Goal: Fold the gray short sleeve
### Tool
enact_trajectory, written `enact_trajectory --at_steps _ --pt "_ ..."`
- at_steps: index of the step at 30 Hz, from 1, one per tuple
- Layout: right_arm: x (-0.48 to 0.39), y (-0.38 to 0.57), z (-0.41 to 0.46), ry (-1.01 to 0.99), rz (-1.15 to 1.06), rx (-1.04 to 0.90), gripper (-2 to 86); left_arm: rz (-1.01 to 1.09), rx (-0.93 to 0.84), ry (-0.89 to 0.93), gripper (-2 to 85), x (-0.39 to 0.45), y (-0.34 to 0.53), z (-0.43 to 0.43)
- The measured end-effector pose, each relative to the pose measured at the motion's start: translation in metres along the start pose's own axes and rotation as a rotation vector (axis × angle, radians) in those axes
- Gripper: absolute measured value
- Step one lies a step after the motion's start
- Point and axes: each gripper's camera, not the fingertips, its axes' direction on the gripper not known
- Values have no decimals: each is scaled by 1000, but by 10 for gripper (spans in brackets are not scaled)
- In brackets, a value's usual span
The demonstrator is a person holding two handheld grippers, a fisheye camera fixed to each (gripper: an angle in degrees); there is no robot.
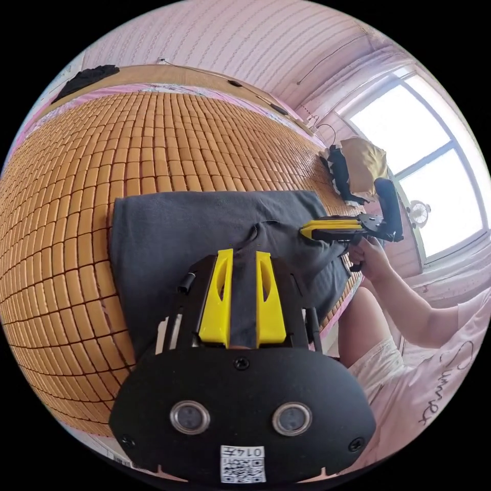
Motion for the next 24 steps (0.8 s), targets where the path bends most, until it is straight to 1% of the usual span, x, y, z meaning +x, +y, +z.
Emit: enact_trajectory --at_steps 3,5,7,9,10,12,14,17,21,24 --pt "0 11 -10 -65 -28 62 13 25 7 -9 2 6 7 3" --pt "2 28 -24 -167 -60 122 11 53 43 17 -6 13 20 -10" --pt "-1 44 -34 -224 -95 143 10 89 74 68 -8 22 36 -24" --pt "-8 61 -41 -260 -133 125 9 140 82 125 -9 33 57 -37" --pt "-13 72 -41 -265 -153 92 9 169 55 154 -9 40 73 -40" --pt "-23 88 -38 -237 -182 49 8 169 -24 166 -7 48 97 -35" --pt "-33 99 -32 -181 -165 -11 11 133 -93 165 -3 55 127 -24" --pt "-47 102 -30 -147 -155 -5 26 100 -132 155 23 62 146 -18" --pt "-76 91 -19 -78 -204 3 57 124 -102 69 39 78 151 -21" --pt "-88 78 4 -28 -204 -48 68 167 -95 13 58 96 146 -6"
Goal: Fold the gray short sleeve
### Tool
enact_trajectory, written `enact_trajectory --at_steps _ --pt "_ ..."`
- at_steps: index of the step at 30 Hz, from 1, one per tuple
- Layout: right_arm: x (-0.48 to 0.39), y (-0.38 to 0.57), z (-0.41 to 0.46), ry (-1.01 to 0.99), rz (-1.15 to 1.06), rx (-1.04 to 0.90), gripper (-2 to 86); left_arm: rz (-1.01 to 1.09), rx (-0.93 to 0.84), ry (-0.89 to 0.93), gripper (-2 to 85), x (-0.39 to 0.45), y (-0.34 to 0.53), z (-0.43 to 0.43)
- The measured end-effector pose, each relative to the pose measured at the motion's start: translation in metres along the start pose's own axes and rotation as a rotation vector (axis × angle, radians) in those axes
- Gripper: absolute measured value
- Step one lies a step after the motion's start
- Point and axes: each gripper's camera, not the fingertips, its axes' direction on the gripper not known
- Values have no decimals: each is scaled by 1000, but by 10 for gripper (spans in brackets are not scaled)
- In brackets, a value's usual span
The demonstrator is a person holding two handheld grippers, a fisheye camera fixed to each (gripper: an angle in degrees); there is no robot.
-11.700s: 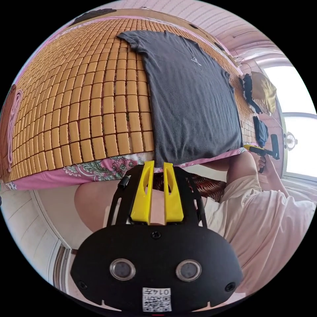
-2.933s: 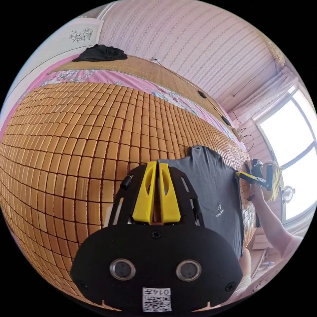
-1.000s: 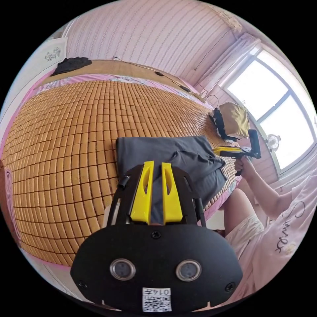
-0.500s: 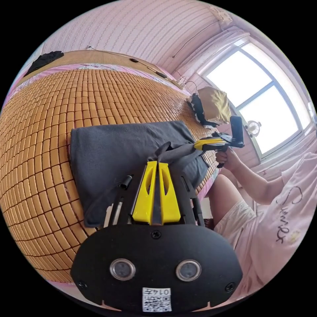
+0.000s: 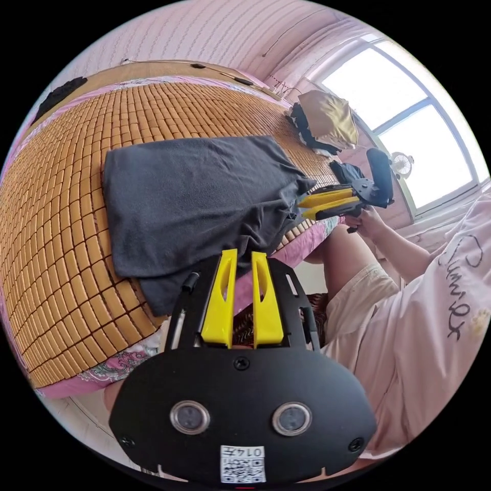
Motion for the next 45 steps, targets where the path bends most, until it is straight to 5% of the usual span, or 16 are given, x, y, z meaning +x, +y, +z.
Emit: enact_trajectory --at_steps 12,22,26,34,39,45 --pt "-8 4 6 -78 82 -85 23 46 -156 -1 -8 18 -1 77" --pt "35 26 -10 163 532 14 115 47 -140 51 13 27 18 85" --pt "43 25 -6 123 581 23 48 77 -89 64 25 40 12 96" --pt "36 29 -4 49 580 -45 15 186 2 55 12 75 -6 134" --pt "36 20 -17 113 592 -35 13 148 -141 9 -8 84 0 183" --pt "15 -64 -37 128 279 96 2 173 -179 19 -10 96 32 196"
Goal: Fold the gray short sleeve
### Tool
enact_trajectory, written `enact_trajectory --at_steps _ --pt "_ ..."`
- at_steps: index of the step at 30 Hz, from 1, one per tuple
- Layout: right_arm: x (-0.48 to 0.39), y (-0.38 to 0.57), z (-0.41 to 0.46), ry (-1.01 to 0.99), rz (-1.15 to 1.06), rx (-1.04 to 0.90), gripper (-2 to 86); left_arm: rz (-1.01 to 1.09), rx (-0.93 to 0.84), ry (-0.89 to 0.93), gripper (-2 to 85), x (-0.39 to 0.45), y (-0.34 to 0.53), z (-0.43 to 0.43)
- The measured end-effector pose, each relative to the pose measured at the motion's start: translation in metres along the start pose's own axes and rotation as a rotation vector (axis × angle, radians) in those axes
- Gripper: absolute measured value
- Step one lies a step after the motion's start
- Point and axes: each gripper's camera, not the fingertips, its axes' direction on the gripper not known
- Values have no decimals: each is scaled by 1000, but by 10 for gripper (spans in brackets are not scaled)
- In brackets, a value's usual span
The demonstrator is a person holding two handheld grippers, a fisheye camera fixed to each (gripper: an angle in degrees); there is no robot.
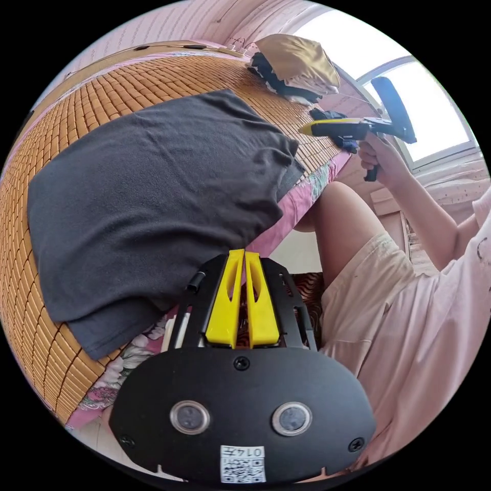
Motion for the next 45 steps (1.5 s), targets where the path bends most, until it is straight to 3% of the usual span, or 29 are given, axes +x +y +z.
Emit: enact_trajectory --at_steps 5,8,10,13,17,21,26,29,32,37,45 --pt "-60 -109 56 36 -324 -96 -3 32 141 -68 -10 14 3 -22" --pt "-78 -150 98 109 -390 -214 -4 15 128 -129 -10 8 1 1" --pt "-79 -161 128 189 -419 -349 -5 7 88 -114 -10 5 3 23" --pt "-76 -183 125 144 -429 -434 -5 12 99 -109 -10 10 14 37" --pt "-62 -202 136 202 -421 -437 -4 59 134 -130 -10 24 27 38" --pt "-40 -204 122 113 -365 -385 -3 64 106 -114 -9 26 38 58" --pt "32 -114 36 50 -131 -84 11 113 223 -92 9 46 54 46" --pt "81 -36 12 115 91 -51 57 186 286 -38 36 63 51 49" --pt "115 30 12 49 247 -157 114 245 297 -28 80 82 35 68" --pt "143 87 27 -82 307 -209 92 384 302 -32 121 124 5 108" --pt "195 125 13 -237 314 -84 18 465 151 -112 172 175 -42 191"
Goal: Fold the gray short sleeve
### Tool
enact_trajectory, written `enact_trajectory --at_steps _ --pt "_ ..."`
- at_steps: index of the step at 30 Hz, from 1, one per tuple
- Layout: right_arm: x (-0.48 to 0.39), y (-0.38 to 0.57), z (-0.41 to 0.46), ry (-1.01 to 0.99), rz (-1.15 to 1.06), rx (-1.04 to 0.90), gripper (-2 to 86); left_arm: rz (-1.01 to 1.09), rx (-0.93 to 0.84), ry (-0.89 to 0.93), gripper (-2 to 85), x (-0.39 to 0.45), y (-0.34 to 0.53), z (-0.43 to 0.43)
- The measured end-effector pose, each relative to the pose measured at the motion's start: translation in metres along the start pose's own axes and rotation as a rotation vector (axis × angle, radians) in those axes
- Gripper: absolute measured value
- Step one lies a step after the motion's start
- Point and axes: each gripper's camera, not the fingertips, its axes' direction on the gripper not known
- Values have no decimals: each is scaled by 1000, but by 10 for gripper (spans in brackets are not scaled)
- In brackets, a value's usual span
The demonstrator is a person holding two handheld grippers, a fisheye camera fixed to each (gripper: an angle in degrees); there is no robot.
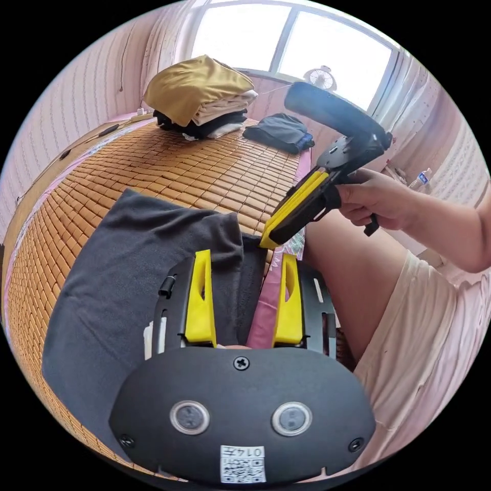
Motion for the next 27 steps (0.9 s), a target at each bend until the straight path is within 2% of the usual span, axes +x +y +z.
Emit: enact_trajectory --at_steps 3,5,8,10,12,13,14,16,20,22,27 --pt "27 14 -16 -233 -11 74 16 -24 -91 7 131 9 -16 18" --pt "48 29 -24 -390 -3 143 18 -60 -116 6 49 14 -23 15" --pt "78 57 -38 -407 103 279 27 -87 -112 11 15 24 -18 3" --pt "100 71 -37 -426 192 300 39 -82 -87 -12 9 36 -12 -9" --pt "122 77 -26 -503 267 288 84 -77 -82 -35 6 47 -7 -17" --pt "134 77 -17 -570 302 272 147 -73 -85 -43 4 54 -3 -21" --pt "142 74 -11 -625 310 262 172 -63 -85 -50 3 61 0 -24" --pt "153 69 -7 -671 318 296 189 -48 -88 -63 3 72 5 -29" --pt "171 52 8 -787 348 326 164 -31 -93 -82 3 89 14 -40" --pt "176 48 11 -760 362 348 118 -34 -91 -83 3 94 17 -44" --pt "194 52 4 -738 434 421 72 -25 -82 -71 2 103 19 -56"
